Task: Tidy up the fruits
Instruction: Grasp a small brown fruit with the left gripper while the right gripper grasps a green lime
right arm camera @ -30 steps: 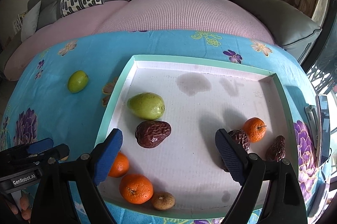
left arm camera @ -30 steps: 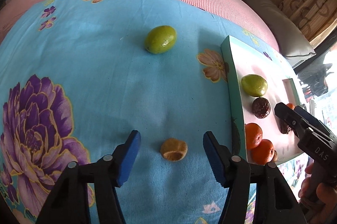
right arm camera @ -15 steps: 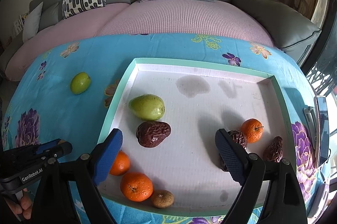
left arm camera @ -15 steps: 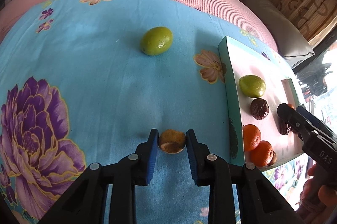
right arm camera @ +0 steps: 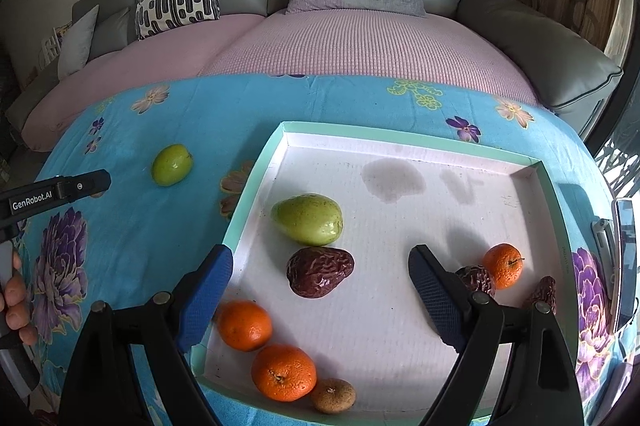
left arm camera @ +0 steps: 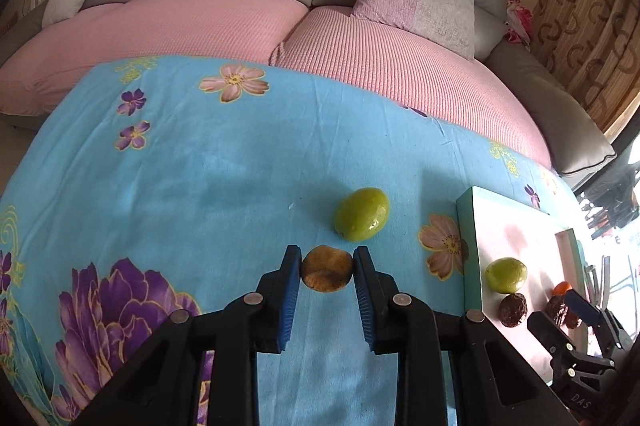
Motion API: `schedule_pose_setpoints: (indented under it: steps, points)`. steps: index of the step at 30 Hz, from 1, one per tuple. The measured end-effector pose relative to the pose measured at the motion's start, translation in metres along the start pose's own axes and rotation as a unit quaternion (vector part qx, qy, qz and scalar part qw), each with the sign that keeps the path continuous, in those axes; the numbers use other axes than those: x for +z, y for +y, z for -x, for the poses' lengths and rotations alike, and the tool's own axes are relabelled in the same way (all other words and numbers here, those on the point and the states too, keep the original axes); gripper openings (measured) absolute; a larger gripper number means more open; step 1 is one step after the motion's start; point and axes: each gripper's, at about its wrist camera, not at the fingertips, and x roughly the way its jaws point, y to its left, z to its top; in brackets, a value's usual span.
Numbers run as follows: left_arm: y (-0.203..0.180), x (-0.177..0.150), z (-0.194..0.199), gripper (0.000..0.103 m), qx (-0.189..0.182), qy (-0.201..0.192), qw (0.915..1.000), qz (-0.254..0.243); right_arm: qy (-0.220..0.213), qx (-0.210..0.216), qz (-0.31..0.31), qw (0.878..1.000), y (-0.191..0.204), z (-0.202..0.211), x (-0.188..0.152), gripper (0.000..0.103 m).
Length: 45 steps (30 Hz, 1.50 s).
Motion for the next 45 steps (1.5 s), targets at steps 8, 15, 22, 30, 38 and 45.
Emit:
schedule_pose_setpoints:
  steps: [8,15,22,30,38,45]
  points:
    - [0.048,0.018,-0.007,0.028,0.0,-0.016,0.9989,0.044,-0.001,-0.011,0.039,0.999,0.023,-0.009,0.004,0.09]
    - [0.084,0.022,-0.004,0.028,0.012,-0.03,0.9966,0.076,-0.019,0.01,0.081,0.996,0.061,-0.014,0.018,0.09]
    - [0.105,0.021,-0.003,0.028,0.003,-0.027,0.9941,0.105,0.014,0.037,0.131,0.991,0.106,-0.049,0.039,0.09]
    - [0.111,0.021,-0.005,0.028,-0.01,-0.024,0.9928,0.117,0.038,0.045,0.207,0.977,0.145,-0.084,0.062,0.081]
    - [0.113,0.021,-0.005,0.028,-0.019,-0.021,0.992,0.123,0.061,0.049,0.247,0.966,0.167,-0.11,0.067,0.063]
    - [0.114,0.02,-0.005,0.028,-0.021,-0.02,0.9919,0.124,0.067,0.038,0.253,0.964,0.172,-0.121,0.066,0.055]
